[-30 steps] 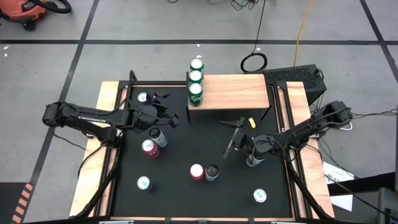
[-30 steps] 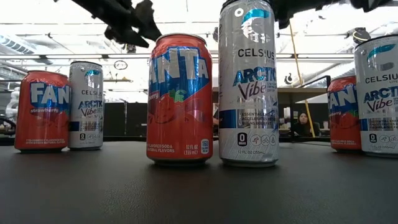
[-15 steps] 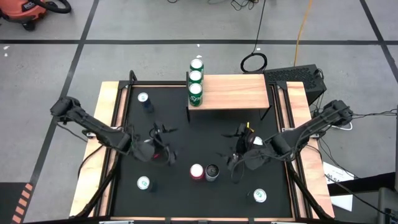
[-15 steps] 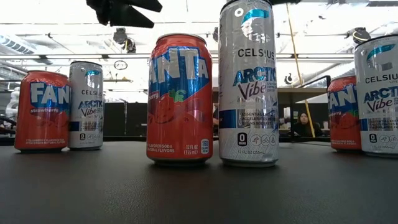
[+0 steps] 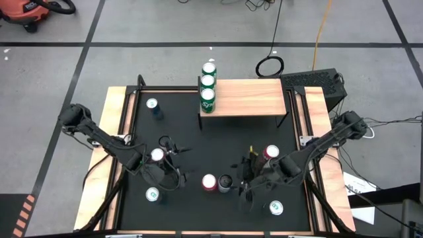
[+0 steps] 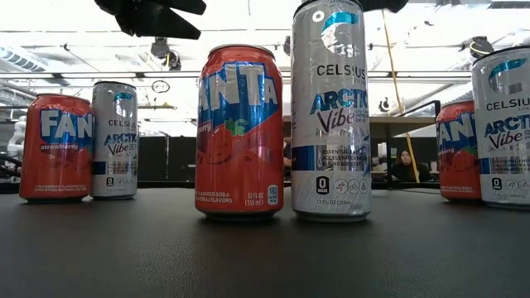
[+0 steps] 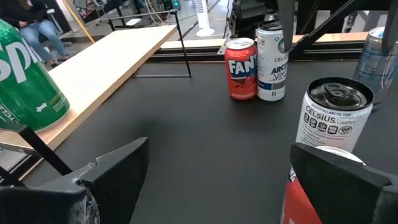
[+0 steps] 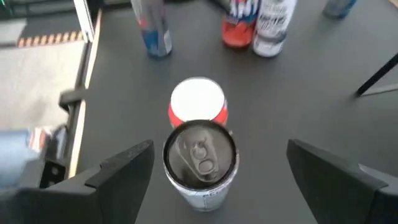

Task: Place canned beverage on shelf
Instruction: Put the center black soda can on the shelf

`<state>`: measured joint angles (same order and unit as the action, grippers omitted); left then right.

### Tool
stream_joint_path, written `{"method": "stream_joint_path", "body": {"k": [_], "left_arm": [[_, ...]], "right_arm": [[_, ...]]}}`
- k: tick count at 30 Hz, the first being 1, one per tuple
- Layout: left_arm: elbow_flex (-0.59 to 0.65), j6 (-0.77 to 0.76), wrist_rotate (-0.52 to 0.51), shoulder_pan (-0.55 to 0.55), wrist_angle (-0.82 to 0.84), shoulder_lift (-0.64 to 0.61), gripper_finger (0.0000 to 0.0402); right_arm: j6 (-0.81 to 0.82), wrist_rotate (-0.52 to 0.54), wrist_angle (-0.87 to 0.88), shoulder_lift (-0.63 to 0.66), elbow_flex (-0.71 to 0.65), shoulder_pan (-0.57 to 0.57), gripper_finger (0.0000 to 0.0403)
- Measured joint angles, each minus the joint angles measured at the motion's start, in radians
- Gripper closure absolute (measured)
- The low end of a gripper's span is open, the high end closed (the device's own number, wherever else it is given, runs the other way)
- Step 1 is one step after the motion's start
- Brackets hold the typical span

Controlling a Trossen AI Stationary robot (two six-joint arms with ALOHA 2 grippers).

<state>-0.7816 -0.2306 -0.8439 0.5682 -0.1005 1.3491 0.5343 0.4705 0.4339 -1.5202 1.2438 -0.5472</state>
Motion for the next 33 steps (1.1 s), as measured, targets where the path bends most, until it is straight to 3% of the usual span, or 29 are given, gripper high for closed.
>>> {"method": "stream_joint_path", "body": {"k": [11,25,29,33], "left_arm": [[0.0,0.001,-0.005,-0.006,-0.005,0.0,0.0011],[0.0,0.0,-0.01,-0.006,-0.004,0.0,0.0011],[0.0,0.0,-0.01,-0.006,-0.004,0.0,0.0011],[0.0,0.0,-0.012,-0.008,-0.004,0.0,0.0011]], "right_arm": [[-0.072,-0.132,-0.082,-0.084,0.0,0.004,0.0049],[-0.092,-0.081,-0.087,-0.143,0.0,0.036,0.005],[-0.083,-0.08,-0.086,-0.143,0.0,0.037,0.0073],[-0.059,-0.081,-0.086,-0.143,0.0,0.037,0.012]]}}
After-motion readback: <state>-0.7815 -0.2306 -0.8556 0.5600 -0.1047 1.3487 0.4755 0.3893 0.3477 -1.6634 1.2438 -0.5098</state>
